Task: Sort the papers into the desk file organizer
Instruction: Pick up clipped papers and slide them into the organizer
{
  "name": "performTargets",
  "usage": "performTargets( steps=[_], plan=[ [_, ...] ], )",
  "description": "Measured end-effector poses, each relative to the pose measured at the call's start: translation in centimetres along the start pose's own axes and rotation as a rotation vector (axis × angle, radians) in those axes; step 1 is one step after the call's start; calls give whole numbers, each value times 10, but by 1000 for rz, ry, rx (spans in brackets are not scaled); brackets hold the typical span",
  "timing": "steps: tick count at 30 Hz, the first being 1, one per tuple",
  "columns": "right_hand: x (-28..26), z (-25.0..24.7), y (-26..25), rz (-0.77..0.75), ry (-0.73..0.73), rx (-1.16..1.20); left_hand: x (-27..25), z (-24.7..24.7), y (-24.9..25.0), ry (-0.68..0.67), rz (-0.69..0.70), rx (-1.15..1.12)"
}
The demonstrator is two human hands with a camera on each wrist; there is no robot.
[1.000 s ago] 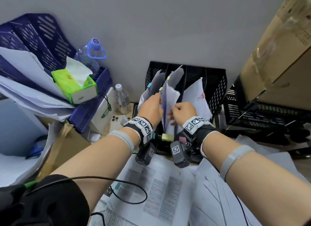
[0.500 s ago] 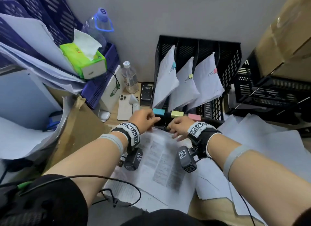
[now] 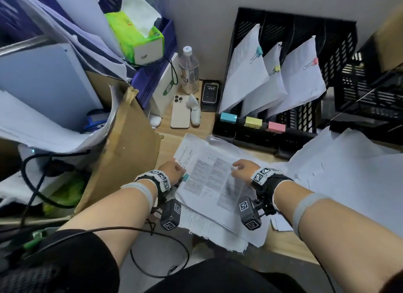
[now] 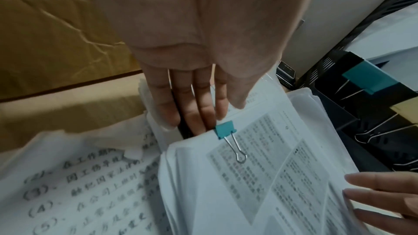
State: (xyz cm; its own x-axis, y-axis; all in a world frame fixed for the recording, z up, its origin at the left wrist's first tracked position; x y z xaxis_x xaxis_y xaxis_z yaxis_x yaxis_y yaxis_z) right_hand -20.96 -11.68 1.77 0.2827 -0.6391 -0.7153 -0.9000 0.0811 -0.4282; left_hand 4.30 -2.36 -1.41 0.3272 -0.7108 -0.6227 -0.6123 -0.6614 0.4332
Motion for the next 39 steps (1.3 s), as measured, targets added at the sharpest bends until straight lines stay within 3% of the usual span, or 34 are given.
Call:
performTargets(
  steps=[5,8,13,18,22,27,32,39],
  plan=[
    [0,9,5,9,8,-19,-10,16,-5,-136,39,-80],
    [1,11,7,39,51,42,-17,17,3,-101,131,-134],
    [-11,-16,-5,-27,323,51,-26,0,35,-45,282,-290],
    [-25,-44,-2,-42,380,207,-33,-27,73,15,382,-433],
    [-37,-52,21,37,452,282,-34,-31,79,71,305,-610],
    [-48,-51,44,86,478,381,-34,-11,83,-97,205,-695],
    [-57,-57,44,55,542,473,-40,-4,89,-128,243,-627],
    [-79,-91,22,-29,717,581,-51,-7,96,-181,238,-700]
  ],
)
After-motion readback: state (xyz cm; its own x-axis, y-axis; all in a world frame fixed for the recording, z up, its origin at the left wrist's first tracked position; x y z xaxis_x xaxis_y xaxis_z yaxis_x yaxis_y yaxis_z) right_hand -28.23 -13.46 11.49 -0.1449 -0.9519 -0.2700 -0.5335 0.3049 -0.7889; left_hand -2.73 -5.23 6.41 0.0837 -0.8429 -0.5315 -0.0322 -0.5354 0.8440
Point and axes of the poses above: each hand's wrist, its own x-axis towards the middle knuckle, its own z-axis out of the palm, y = z × x, the point moved 5 cm from there along x, towards the middle knuckle
